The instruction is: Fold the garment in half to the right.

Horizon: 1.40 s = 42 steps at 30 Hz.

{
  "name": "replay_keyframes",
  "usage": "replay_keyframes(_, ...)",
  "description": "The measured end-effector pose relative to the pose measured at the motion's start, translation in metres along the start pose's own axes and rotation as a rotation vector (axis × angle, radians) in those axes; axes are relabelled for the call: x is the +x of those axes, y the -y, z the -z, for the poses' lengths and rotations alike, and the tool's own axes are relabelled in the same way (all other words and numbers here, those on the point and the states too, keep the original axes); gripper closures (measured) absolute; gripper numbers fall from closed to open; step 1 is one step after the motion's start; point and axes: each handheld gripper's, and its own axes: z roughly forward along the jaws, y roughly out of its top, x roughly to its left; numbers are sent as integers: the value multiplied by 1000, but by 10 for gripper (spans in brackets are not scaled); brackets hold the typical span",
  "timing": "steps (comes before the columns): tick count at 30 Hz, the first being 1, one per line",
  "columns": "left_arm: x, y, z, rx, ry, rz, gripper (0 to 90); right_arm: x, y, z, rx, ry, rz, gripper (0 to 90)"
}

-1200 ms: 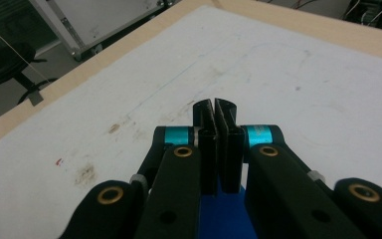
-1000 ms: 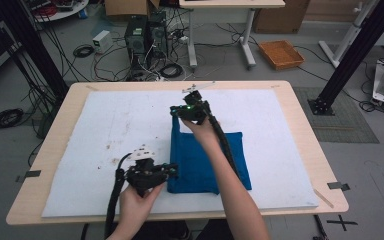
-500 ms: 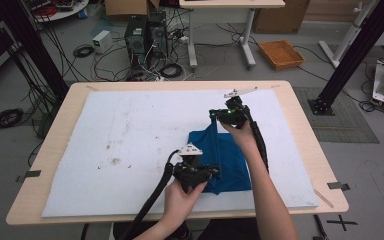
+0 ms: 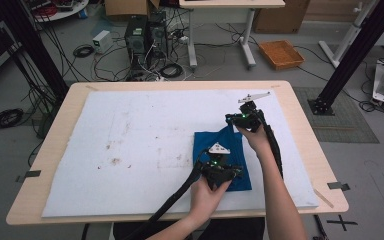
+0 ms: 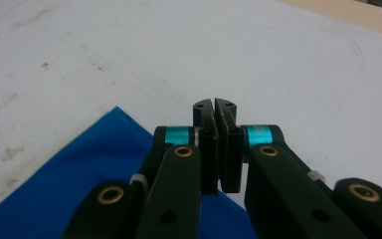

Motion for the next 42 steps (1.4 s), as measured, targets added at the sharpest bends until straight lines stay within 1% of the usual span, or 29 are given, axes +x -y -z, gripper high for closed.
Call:
replay_keyframes(1, -1, 0, -2, -2, 3, 2, 842, -2, 2, 0, 4, 8, 2, 888)
replay_keyframes(3, -2, 0, -5, -6, 18, -13, 833, -5, 6, 2, 18, 30, -5, 887)
replay_keyframes(4, -3, 0, -6, -23, 47, -16, 799, -6, 7, 2, 31, 48, -12, 885)
replay_keyframes(5, -4, 1, -5, -47, 70, -31, 758, -7, 8, 3, 36, 60, -14, 884)
replay_keyframes(6, -6, 1, -4, -67, 80, -44, 706, -7, 9, 4, 36, 69, -18, 868)
replay_keyframes(8, -8, 1, 1, -93, 94, -56, 583, -6, 9, 7, 25, 99, -23, 805)
replay_keyframes(10, -9, 0, 8, -113, 106, -73, 570, -5, 8, 11, 11, 125, -26, 762)
replay_keyframes(11, -10, -1, 13, -121, 106, -85, 551, -4, 8, 14, 1, 139, -35, 758)
replay_keyframes(13, -10, -2, 24, -133, 89, -114, 530, -3, 8, 20, -10, 147, -54, 713)
replay_keyframes(15, -8, -3, 39, -138, 68, -137, 516, 0, 9, 25, -10, 164, -58, 701)
replay_keyframes(17, -1, -3, 56, -152, 47, -150, 513, 4, 16, 33, -59, 167, -68, 695)
replay_keyframes(19, 8, -1, 73, -162, 23, -157, 511, 7, 26, 39, -86, 163, -80, 695)
replay_keyframes(20, 13, 0, 83, -165, 3, -157, 504, 8, 32, 42, -89, 158, -90, 695)
replay_keyframes(23, 30, 5, 110, -179, -62, -164, 489, 9, 48, 46, -102, 137, -127, 695)
replay_keyframes(25, 44, 10, 129, -188, -114, -171, 488, 9, 55, 45, -103, 152, -139, 695)
replay_keyframes(27, 55, 14, 143, -190, -145, -160, 487, 6, 58, 41, -105, 165, -161, 695)
replay_keyframes(29, 68, 19, 156, -208, -174, -132, 486, 2, 59, 33, -96, 157, -190, 696)
replay_keyframes(31, 80, 23, 168, -216, -209, -114, 486, -1, 60, 25, -90, 156, -219, 700)
replay_keyframes(32, 83, 24, 171, -216, -213, -109, 483, -2, 60, 20, -88, 141, -238, 730)
replay_keyframes(33, 87, 26, 174, -217, -223, -102, 483, -3, 61, 17, -84, 136, -246, 769)
replay_keyframes(34, 90, 28, 177, -221, -229, -93, 484, -4, 62, 14, -77, 140, -248, 809)
replay_keyframes(35, 92, 29, 179, -223, -234, -89, 484, -4, 62, 12, -66, 143, -247, 881)
replay_keyframes(36, 94, 30, 180, -222, -236, -84, 483, -5, 64, 11, -63, 141, -244, 899)
replay_keyframes(42, 98, 32, 182, -220, -235, -73, 483, -8, 71, 15, -71, 173, -268, 900)
